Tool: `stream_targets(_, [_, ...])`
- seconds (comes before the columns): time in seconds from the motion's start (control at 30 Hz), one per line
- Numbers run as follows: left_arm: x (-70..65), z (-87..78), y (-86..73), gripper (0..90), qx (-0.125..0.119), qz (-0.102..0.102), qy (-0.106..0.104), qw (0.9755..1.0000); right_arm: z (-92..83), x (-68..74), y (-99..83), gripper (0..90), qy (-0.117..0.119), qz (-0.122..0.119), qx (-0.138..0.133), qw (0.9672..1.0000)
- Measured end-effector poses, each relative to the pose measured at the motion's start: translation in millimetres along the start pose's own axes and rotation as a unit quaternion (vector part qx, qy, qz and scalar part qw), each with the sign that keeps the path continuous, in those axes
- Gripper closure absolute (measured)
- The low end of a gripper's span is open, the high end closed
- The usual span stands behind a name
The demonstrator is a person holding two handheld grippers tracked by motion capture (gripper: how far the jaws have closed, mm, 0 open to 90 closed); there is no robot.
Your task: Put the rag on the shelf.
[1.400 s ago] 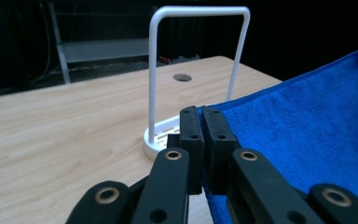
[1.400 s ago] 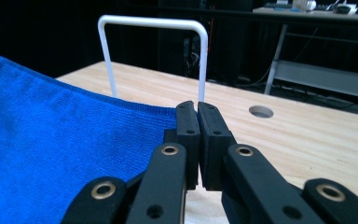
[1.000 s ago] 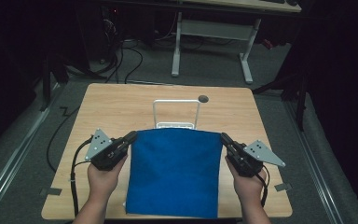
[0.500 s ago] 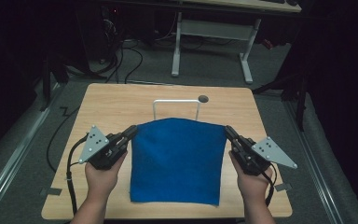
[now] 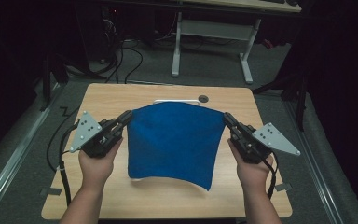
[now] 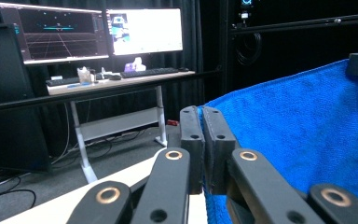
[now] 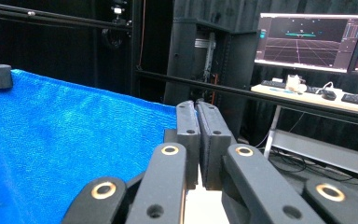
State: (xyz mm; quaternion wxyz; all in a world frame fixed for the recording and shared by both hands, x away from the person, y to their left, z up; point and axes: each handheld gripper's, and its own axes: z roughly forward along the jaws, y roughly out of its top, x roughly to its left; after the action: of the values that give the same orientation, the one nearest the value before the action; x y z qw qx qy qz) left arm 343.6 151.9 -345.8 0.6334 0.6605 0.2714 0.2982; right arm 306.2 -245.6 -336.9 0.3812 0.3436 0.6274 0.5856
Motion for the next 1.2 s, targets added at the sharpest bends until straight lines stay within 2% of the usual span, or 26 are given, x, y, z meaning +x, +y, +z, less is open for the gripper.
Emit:
stream_targets(0.17, [9.0,6.3,5.0,88.4,0.005,-0.003,0.0,1.0,6.3,-6.2,8.4,88.8,-0.005,0.001,0.0,1.0])
stream_targets(0.53, [24.9,30.8,6.9,88.5,0.029,-0.001,0.006,0.9996,23.4,-21.9,11.0,88.9,-0.017,0.014,0.012,0.9997])
stream_targets(0.87, [43.3,53.1,9.1,88.5,0.045,0.007,0.031,0.9985,41.9,-35.4,18.0,88.9,-0.027,0.029,0.013,0.9991])
stream_targets(1.0, [51.1,63.2,8.7,88.5,0.054,0.004,0.043,0.9976,54.4,-41.9,16.8,88.9,-0.032,0.041,0.019,0.9985])
stream_targets(1.2, [61.5,79.5,8.6,88.5,0.066,0.004,0.052,0.9965,71.9,-51.8,15.7,89.0,-0.04,0.047,0.028,0.9977])
